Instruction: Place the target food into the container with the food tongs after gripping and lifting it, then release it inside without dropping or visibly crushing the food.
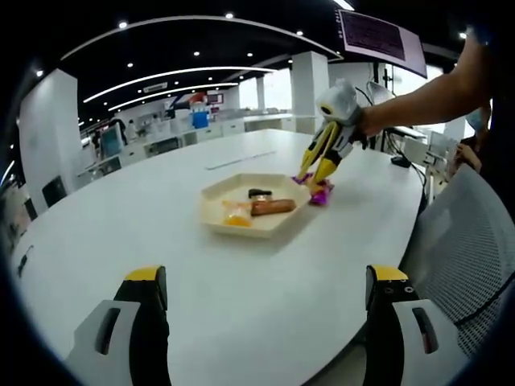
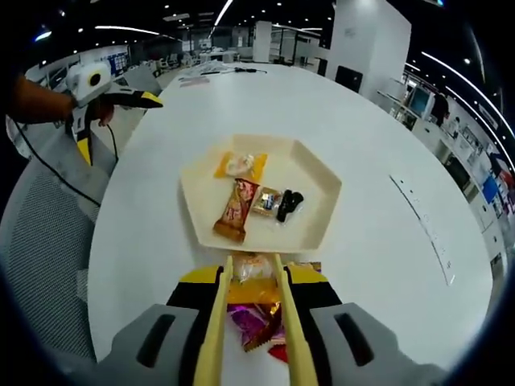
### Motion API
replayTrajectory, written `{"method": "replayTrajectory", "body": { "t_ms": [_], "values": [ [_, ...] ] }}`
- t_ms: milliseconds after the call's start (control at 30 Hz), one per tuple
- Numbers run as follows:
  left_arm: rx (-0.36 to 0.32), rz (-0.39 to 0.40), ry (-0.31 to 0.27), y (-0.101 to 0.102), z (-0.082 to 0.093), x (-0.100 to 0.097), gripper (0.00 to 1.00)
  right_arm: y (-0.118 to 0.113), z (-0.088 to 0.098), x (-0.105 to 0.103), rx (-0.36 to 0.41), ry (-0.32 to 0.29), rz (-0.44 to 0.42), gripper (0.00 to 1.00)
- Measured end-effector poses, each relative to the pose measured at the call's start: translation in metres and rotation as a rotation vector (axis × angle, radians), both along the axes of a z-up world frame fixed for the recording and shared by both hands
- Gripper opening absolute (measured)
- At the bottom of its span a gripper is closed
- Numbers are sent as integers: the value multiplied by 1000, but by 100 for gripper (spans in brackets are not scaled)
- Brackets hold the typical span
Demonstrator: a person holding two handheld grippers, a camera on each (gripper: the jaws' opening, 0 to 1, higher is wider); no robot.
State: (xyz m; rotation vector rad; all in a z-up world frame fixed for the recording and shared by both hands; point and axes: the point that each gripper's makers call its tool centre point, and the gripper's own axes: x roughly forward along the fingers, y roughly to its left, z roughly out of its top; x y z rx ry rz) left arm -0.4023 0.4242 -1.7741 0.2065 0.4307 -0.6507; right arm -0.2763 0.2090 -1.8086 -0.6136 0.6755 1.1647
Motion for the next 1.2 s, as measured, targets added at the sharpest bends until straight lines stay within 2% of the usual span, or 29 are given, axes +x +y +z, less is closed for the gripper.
{"method": "replayTrajectory", "body": {
  "t_ms": [367,500,867,1033,1200],
  "values": [
    [12,-13,12,-1,-4,-1,100,-4,-15,0,-37,16,-7,29],
    [13,-13,12,-2,-4,-1,100,-5,-15,1,-28,19,-14,29],
    [14,-9,13,-1,-4,-1,100,-1,-28,-5,-104,-2,38,29],
    [12,-8,13,0,-4,-1,100,-2,-28,-4,-103,7,15,27],
    [9,-6,14,0,-4,-1,100,-4,-28,-4,-96,23,-66,24]
  ]
}}
